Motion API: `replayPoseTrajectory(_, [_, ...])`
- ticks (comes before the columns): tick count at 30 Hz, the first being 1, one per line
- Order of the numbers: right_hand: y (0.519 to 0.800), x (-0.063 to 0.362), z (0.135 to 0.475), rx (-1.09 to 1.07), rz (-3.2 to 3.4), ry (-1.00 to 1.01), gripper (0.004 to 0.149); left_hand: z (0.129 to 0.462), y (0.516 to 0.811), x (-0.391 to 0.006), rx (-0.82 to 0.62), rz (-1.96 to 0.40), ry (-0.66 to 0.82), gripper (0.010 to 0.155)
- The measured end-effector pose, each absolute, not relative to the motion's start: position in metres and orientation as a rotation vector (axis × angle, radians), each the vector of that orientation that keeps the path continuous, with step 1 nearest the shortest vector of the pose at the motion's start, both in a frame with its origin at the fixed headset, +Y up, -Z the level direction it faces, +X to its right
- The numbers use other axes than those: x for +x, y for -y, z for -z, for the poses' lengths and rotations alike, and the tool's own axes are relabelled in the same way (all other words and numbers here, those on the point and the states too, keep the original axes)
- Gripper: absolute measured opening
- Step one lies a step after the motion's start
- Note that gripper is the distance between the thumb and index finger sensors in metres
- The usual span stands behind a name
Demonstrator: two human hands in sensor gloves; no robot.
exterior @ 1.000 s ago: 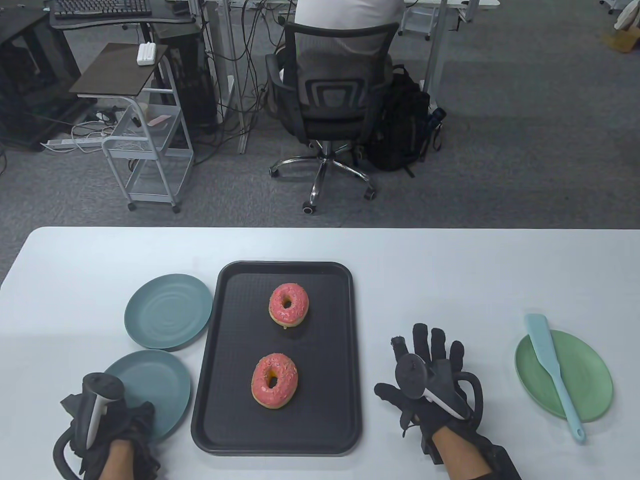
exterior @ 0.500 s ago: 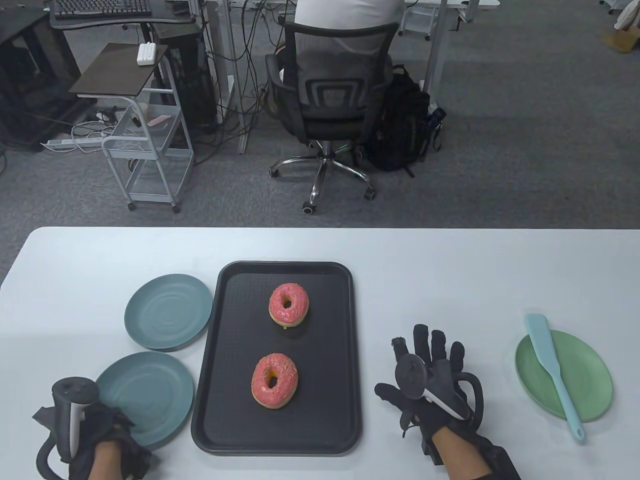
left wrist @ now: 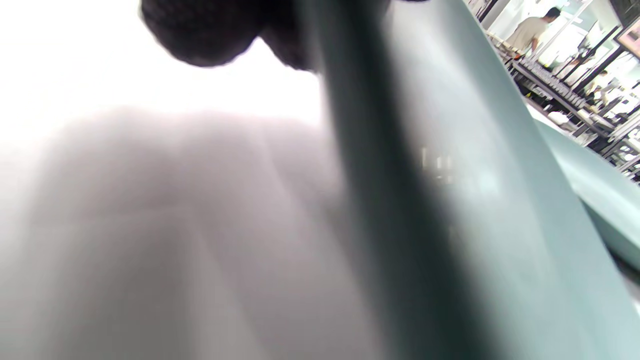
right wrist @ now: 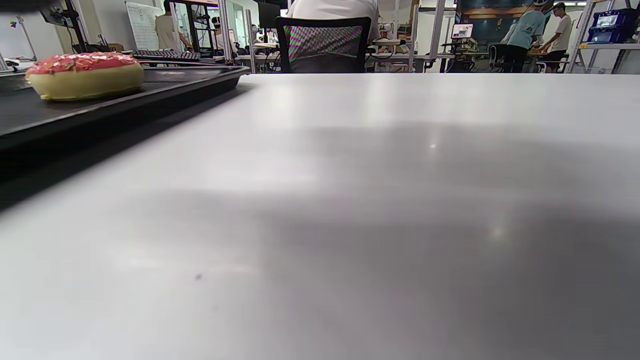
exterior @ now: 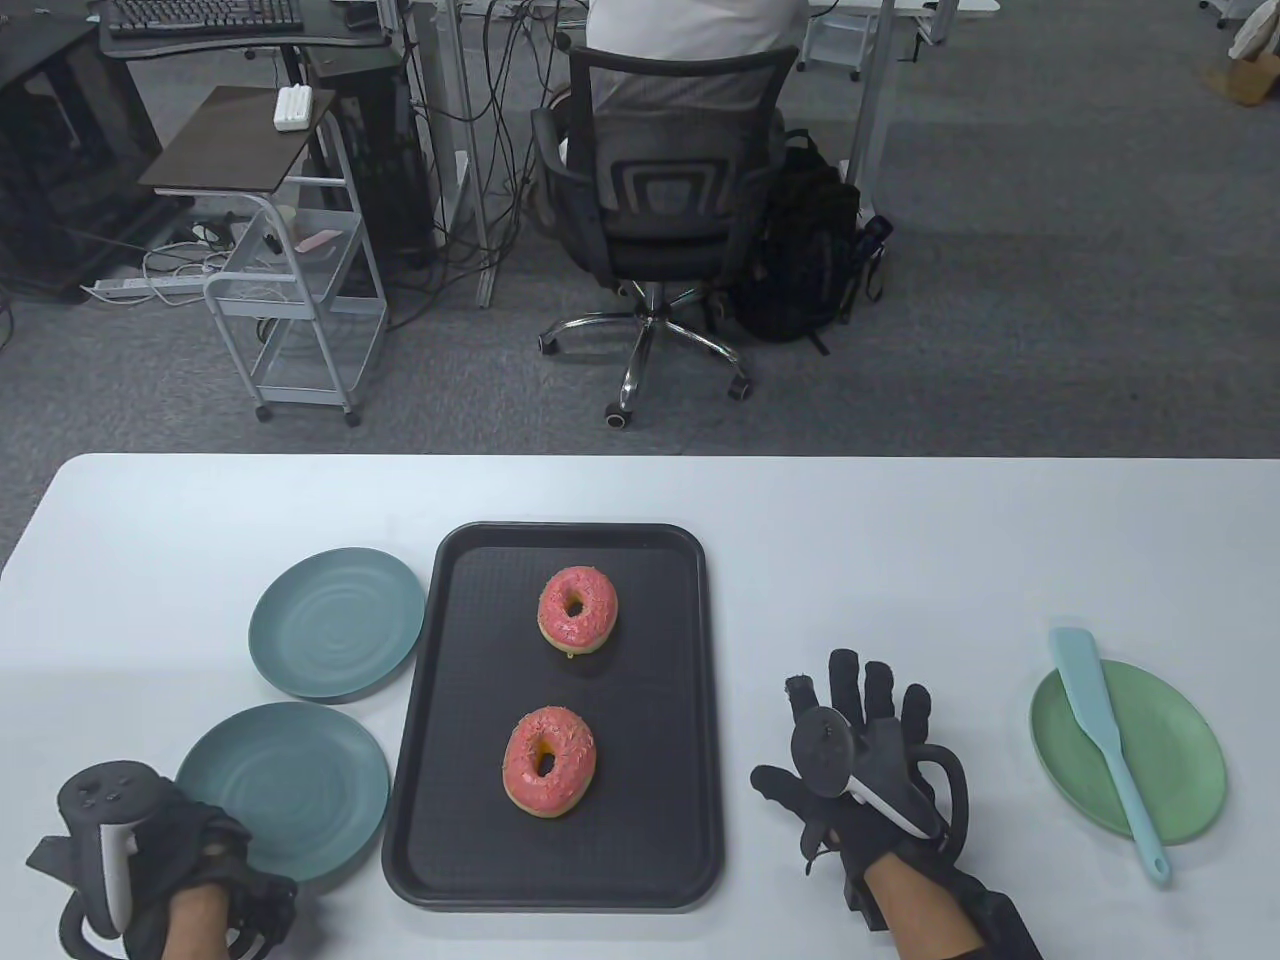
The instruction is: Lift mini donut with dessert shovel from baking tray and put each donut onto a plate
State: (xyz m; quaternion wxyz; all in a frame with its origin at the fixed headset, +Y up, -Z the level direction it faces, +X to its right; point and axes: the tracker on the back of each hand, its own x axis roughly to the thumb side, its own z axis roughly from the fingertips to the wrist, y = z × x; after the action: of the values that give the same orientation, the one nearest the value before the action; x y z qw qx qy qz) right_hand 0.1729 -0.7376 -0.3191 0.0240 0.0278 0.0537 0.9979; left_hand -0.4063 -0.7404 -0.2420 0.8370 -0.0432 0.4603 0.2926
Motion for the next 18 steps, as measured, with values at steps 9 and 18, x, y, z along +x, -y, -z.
replayPoseTrajectory(9, [0.738, 0.173, 0.319, 0.084, -3.092, -0.176, 0.098, 0.238, 0.726, -0.402, 0.024, -0.638, -0.933, 0.054])
replayPoseTrajectory(18, [0.738, 0.171, 0.319, 0.077, -3.099, -0.195, 0.098, 0.244, 0.72, -0.386, 0.136, -0.952, -0.767, 0.052])
